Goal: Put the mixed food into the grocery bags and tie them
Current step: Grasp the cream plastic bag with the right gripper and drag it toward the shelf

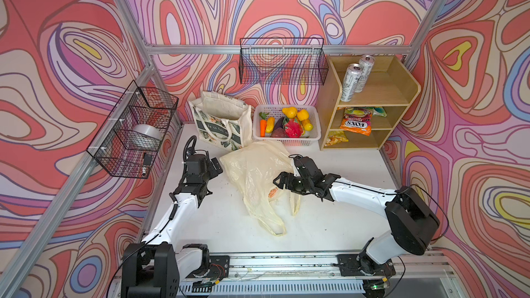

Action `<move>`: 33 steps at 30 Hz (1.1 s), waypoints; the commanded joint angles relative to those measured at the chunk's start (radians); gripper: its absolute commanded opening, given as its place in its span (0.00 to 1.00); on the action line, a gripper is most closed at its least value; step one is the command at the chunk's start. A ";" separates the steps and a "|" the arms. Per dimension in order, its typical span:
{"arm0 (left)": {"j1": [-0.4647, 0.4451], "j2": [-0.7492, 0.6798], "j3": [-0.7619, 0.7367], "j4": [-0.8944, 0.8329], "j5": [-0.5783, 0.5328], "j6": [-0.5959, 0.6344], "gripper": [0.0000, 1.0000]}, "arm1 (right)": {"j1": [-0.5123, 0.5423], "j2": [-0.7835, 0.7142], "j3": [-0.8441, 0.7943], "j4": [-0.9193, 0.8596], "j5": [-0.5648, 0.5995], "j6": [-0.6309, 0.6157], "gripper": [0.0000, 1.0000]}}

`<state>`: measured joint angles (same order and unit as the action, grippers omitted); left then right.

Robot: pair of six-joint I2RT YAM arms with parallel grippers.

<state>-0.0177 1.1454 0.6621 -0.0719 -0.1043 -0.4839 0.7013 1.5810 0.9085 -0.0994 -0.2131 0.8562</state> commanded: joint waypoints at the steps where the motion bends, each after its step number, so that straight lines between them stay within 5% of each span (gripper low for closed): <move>1: 0.004 -0.018 0.001 -0.070 0.064 -0.065 0.97 | 0.006 0.027 0.022 0.078 0.026 0.033 0.87; 6: -0.001 -0.012 -0.050 -0.031 0.142 -0.125 0.96 | 0.006 0.077 0.069 0.086 0.059 0.021 0.76; 16: -0.066 0.026 -0.034 -0.020 0.173 -0.130 0.96 | -0.018 0.097 0.112 0.114 0.083 0.020 0.00; 24: -0.133 0.045 -0.002 -0.016 0.175 -0.142 0.96 | -0.092 -0.053 0.018 0.046 0.151 0.047 0.00; 33: -0.184 0.084 0.021 0.010 0.175 -0.164 0.96 | -0.451 -0.357 -0.190 -0.206 0.224 0.074 0.00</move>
<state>-0.1913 1.2137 0.6571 -0.0780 0.0715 -0.6258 0.3302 1.2915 0.7589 -0.1616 -0.0479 0.9226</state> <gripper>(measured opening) 0.958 0.040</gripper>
